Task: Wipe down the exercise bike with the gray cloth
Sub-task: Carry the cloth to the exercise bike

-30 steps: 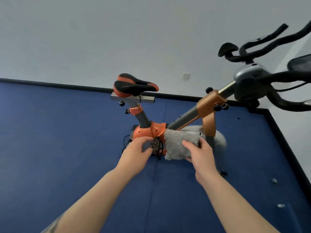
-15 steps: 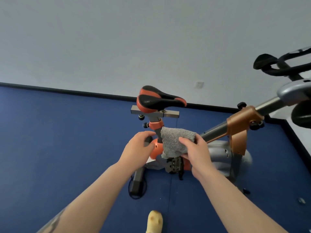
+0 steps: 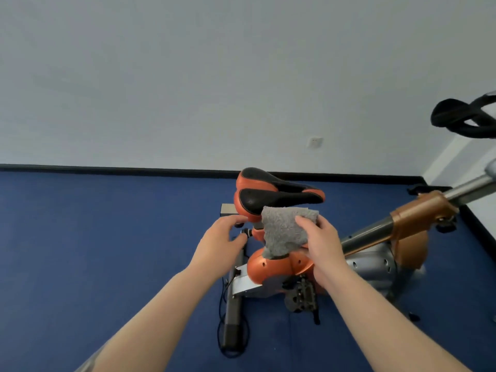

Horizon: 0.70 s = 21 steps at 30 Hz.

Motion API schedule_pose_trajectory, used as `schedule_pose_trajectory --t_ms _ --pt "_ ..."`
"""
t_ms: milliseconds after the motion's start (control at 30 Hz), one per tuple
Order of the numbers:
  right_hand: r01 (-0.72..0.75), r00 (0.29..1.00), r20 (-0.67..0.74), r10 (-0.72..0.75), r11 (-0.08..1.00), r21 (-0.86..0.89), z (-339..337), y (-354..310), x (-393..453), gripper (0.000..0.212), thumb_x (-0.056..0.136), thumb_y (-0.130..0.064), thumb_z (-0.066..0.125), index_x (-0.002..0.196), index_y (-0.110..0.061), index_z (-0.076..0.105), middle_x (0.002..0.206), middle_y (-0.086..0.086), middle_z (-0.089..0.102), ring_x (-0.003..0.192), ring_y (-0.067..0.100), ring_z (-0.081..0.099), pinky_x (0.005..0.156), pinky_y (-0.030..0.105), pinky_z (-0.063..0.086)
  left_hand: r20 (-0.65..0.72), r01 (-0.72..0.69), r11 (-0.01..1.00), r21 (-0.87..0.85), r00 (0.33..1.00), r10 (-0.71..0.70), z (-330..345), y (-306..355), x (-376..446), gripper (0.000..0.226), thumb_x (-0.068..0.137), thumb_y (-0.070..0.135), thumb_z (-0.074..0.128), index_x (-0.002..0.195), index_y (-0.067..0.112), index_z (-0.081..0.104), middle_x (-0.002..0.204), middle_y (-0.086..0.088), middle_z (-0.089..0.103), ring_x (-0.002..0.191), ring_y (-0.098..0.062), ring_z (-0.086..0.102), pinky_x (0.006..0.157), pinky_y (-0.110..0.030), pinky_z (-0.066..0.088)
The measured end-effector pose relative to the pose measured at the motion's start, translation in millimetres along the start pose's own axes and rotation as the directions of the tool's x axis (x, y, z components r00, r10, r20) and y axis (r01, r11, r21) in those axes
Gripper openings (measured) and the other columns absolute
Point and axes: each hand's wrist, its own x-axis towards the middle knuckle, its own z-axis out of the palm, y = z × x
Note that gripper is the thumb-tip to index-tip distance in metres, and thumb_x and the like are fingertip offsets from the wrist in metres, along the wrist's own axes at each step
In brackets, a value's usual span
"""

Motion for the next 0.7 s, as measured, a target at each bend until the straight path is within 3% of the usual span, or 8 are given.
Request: schedule_pose_trajectory --t_ms 100,167,300,467,633,700 --pt "0.019 0.998 -0.062 -0.020 1.000 -0.003 17 0 10 0.008 0.094 -0.020 0.061 0.099 -0.024 0.066 0.099 -0.002 0.071 0.090 0.013 0.068 0.071 0.033 0.060 0.033 -0.055 0.998 -0.030 0.998 0.056 -11 -13 34 0.032 0.094 0.016 0.056 0.114 0.040 0.059 0.116 0.018 0.057 0.108 -0.002 0.051 0.074 -0.009 0.035" --pt "0.023 0.993 -0.118 -0.022 1.000 0.009 30 1 14 0.009 0.094 -0.020 0.061 0.101 -0.023 0.065 0.102 -0.001 0.070 0.095 0.015 0.067 0.074 0.035 0.059 0.069 -0.080 0.996 -0.028 0.994 0.082 -18 -22 54 0.033 0.094 0.017 0.056 0.119 0.039 0.059 0.119 0.014 0.058 0.105 -0.002 0.052 0.073 -0.012 0.037" --pt "0.035 0.963 -0.270 -0.018 0.998 0.060 62 11 13 0.008 0.094 -0.021 0.061 0.098 -0.025 0.066 0.097 -0.004 0.071 0.086 0.011 0.069 0.062 0.027 0.058 0.229 -0.172 0.985 0.004 0.959 0.167 -37 -38 91 0.033 0.094 0.019 0.057 0.123 0.036 0.059 0.124 0.013 0.056 0.095 0.007 0.050 0.074 -0.008 0.035" --pt "0.092 0.915 -0.402 -0.019 0.983 0.162 113 14 24 0.009 0.093 -0.019 0.062 0.094 -0.027 0.067 0.087 -0.008 0.073 0.074 0.004 0.070 0.053 0.022 0.054 0.339 -0.250 0.968 -0.002 0.911 0.236 -75 -58 144 0.034 0.094 0.023 0.057 0.125 0.037 0.057 0.132 0.014 0.053 0.123 -0.006 0.048 0.094 -0.024 0.035" --pt "0.122 0.894 -0.449 -0.012 0.969 0.216 156 12 32 0.010 0.092 -0.019 0.063 0.096 -0.026 0.068 0.089 -0.008 0.074 0.076 0.003 0.071 0.055 0.023 0.055 0.394 -0.285 0.958 0.027 0.884 0.252 -102 -69 182 0.036 0.095 0.020 0.055 0.129 0.032 0.056 0.137 0.012 0.053 0.127 -0.008 0.047 0.099 -0.026 0.038" --pt "0.122 0.886 -0.463 -0.020 0.974 0.191 167 12 37 0.009 0.092 -0.018 0.062 0.095 -0.024 0.068 0.091 -0.006 0.074 0.079 0.007 0.071 0.060 0.029 0.059 0.408 -0.288 0.957 0.020 0.877 0.255 -107 -71 193 0.036 0.095 0.021 0.055 0.130 0.032 0.056 0.137 0.012 0.053 0.127 -0.007 0.047 0.098 -0.027 0.039"
